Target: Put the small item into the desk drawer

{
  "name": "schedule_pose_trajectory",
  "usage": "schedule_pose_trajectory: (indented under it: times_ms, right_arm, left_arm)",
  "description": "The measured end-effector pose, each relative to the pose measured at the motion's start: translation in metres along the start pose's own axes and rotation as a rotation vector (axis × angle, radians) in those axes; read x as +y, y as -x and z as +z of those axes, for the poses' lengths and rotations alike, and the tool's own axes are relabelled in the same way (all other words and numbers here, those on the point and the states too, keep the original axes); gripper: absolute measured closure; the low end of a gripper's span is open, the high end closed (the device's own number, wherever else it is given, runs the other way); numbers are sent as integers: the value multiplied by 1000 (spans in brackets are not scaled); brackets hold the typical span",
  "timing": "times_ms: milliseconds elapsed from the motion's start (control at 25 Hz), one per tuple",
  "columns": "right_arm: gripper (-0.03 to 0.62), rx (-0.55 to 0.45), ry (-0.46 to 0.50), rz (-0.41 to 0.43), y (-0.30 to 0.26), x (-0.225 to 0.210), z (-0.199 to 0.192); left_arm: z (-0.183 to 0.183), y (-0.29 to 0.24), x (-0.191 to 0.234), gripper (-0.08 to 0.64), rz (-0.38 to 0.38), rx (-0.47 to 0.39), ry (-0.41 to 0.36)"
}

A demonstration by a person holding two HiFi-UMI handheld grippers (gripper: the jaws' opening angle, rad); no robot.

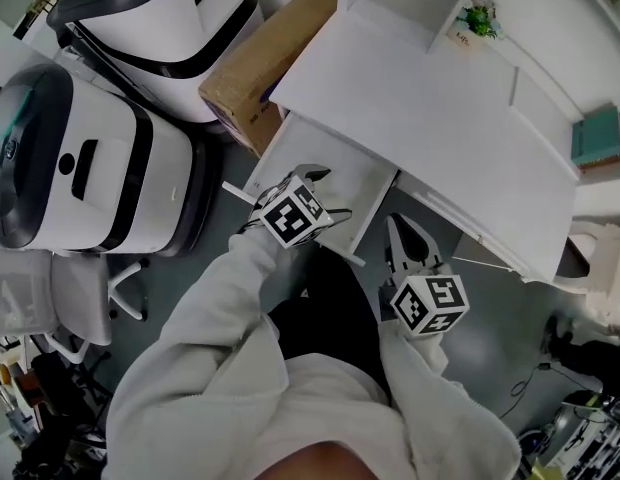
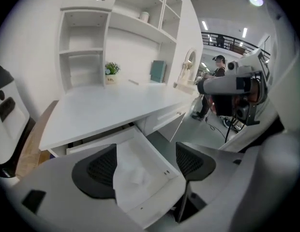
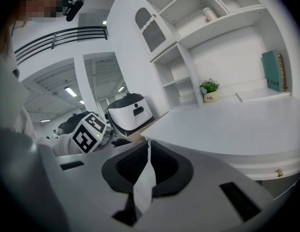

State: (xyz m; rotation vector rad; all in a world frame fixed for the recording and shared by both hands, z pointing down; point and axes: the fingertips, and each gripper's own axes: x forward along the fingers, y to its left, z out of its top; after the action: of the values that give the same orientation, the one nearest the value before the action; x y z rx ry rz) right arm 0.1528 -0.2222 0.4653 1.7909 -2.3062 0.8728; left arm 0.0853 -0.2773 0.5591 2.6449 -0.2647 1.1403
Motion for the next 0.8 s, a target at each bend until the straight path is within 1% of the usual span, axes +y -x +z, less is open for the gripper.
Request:
schedule_pose_trajectory:
  times_ms: [200,360,480,600,680,800]
  right_arm:
    - [549,-33,20,10,15,13,3]
    - [549,-63,49,18,23,20,11]
    - [549,-81,64,24,35,31,15]
    - [549,-94,73,30,48,42,13]
    - [549,-108,84,37,55,48,15]
    - [549,-135,106,46,64,57,19]
  left_arm:
    - [7,37,-14,178,57,-102,24]
    - [12,64,-17,179,107,-184,47]
    - [14,87,-22,179,138,-248,78]
    - [14,111,-32,179,167,-330,115]
    - [16,127,-37,179,201,-386,132]
    - [18,153,-41,179,278,-474,154]
